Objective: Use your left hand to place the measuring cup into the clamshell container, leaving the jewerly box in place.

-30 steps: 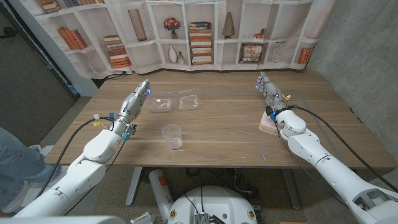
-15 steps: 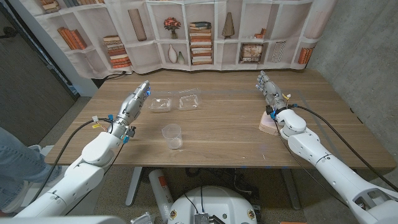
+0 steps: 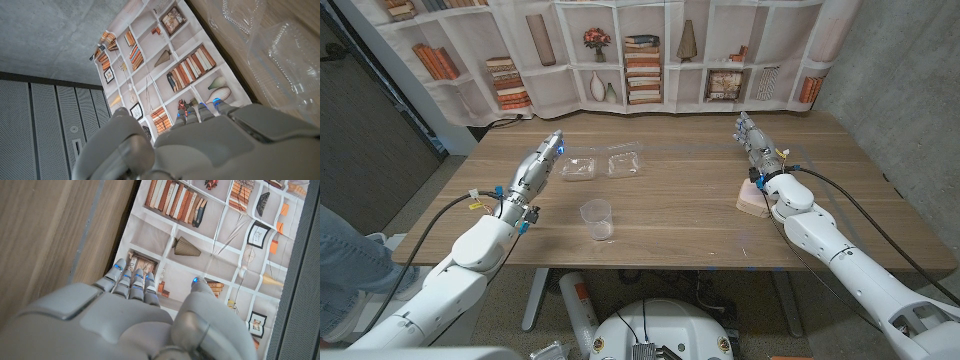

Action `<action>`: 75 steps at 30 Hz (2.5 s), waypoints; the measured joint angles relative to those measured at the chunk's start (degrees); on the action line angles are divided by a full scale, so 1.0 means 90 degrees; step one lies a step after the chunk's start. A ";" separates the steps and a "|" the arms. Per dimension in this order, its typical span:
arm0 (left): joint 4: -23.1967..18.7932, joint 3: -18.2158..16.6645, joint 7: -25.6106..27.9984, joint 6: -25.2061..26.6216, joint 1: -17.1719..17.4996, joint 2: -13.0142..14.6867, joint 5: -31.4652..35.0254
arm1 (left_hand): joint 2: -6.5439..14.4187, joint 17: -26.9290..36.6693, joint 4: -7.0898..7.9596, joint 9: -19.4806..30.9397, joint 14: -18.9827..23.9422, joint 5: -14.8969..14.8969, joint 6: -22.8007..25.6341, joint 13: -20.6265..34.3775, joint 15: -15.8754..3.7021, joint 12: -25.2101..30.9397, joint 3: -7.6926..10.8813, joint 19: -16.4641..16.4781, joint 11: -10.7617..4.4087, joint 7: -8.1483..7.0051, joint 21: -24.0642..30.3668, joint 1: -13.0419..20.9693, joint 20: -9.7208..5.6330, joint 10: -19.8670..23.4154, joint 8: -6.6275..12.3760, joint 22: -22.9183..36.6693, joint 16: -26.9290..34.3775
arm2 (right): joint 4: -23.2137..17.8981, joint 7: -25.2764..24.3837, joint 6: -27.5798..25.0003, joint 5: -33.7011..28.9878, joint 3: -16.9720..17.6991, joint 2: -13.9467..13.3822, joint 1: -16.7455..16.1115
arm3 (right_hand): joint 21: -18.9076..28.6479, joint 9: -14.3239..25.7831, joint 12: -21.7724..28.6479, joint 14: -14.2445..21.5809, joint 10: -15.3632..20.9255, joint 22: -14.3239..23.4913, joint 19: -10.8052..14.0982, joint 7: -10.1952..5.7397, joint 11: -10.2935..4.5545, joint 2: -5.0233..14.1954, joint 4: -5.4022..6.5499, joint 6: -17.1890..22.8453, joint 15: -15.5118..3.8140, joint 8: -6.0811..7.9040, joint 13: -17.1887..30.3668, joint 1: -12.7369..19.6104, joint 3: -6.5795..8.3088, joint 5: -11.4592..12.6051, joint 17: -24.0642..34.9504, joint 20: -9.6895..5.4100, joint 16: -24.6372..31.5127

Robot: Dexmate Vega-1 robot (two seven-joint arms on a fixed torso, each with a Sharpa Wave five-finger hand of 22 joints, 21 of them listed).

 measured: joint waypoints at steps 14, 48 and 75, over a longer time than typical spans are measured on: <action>-0.0140 -0.0094 0.0152 -0.0007 0.0216 -0.0010 0.0152 | 0.0026 -0.0001 0.0000 0.0000 0.0000 0.0000 0.0034 0.0000 0.0000 0.0000 0.0000 -0.0003 -0.0013 -0.0034 0.0000 0.0026 0.0002 -0.0013 0.0000 0.0000 0.0000 | -0.0045 0.0006 -0.0061 -0.0004 0.0034 -0.0078 -0.0016 | -0.0049 0.0000 0.0000 0.0000 0.0000 0.0000 -0.0001 0.0000 0.0000 0.0000 0.0000 0.0000 0.0000 0.0000 0.0000 0.0000 0.0000 0.0000 0.0000 0.0000 0.0000; -0.0330 -0.0310 0.0302 -0.0153 0.0685 -0.0087 0.0457 | 0.0016 -0.0018 -0.0053 0.0000 -0.0008 0.0000 0.0068 0.0000 -0.0056 0.0000 -0.0053 0.0022 -0.0033 -0.0068 0.0000 0.0084 0.0114 -0.0034 0.0000 0.0000 0.0000 | -0.0022 0.0006 0.0015 -0.0036 0.0016 -0.0051 -0.0050 | -0.0142 0.0031 0.0000 0.0000 0.0000 0.0000 0.0021 -0.0024 0.0000 0.0043 -0.0026 0.0023 0.0000 0.0000 0.0000 -0.0044 -0.0027 0.0000 0.0000 -0.0023 0.0000; -0.0513 -0.0583 0.0497 -0.0198 0.1196 -0.0110 0.0851 | -0.0001 -0.0018 -0.0105 0.0000 -0.0009 0.0000 0.0068 0.0009 -0.0055 0.0000 -0.0053 -0.0007 -0.0057 -0.0067 0.0000 0.0169 0.0223 -0.0010 -0.0030 0.0000 0.0000 | -0.0163 -0.0058 0.0017 -0.0080 -0.0016 -0.0037 -0.0132 | -0.0212 0.0030 0.0000 0.0023 0.0023 0.0000 0.0044 -0.0024 -0.0023 0.0042 -0.0073 0.0022 0.0024 0.0000 0.0000 -0.0043 -0.0020 -0.0024 0.0000 0.0000 0.0000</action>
